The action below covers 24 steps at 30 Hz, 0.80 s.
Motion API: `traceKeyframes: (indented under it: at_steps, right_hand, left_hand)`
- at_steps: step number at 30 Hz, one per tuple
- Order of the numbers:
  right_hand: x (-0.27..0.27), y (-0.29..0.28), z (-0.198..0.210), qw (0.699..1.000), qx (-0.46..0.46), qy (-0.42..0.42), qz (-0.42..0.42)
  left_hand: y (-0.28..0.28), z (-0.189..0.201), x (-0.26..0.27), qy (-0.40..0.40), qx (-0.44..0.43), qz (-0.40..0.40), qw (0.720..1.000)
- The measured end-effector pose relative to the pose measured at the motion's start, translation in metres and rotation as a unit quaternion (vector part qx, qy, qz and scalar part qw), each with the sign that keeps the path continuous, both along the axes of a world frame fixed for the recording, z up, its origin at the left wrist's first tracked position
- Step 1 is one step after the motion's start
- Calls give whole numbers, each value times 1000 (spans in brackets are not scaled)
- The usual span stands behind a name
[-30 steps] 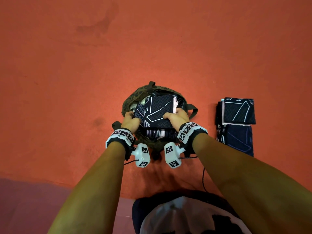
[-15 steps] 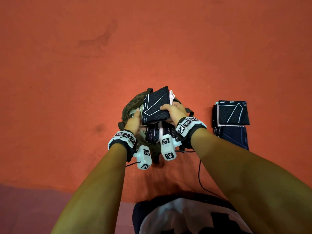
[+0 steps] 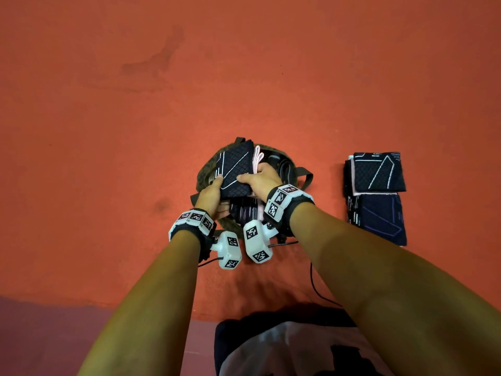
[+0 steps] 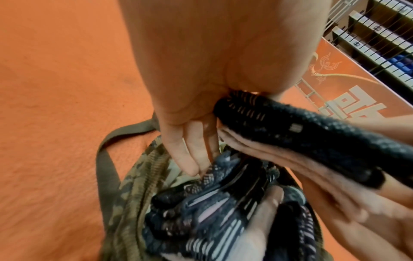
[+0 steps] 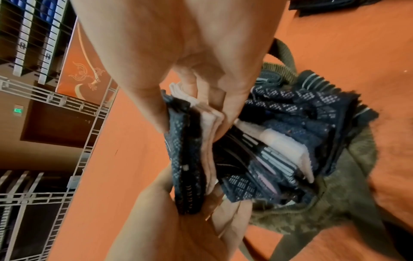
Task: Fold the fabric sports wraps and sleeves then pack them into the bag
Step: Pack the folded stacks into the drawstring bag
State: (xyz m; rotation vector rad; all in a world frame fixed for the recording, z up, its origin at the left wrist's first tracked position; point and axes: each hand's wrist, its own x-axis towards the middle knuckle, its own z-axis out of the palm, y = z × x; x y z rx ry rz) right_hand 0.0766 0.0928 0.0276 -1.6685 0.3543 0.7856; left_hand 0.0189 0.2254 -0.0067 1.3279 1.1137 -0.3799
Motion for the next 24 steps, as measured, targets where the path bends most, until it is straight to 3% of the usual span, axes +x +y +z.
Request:
traceKeyframes:
  at_steps: [7, 11, 17, 19, 24]
  right_hand:
    - [5, -18, -14, 997, -53, 31, 40]
    - [1, -19, -16, 997, 8, 69, 40]
    - [-11, 1, -20, 980, -16, 93, 173]
    - [-12, 8, -27, 978, -29, 91, 186]
    - [-16, 13, -26, 973, -50, 93, 207]
  left_hand:
    - [-12, -21, 14, 17, 25, -48, 998]
    - [-10, -28, 16, 20, 21, -38, 999]
    - [3, -37, 6, -1, 46, -94, 995]
    - [7, -36, 0, -7, 81, -142, 987]
    - [14, -43, -12, -16, 87, -121, 989]
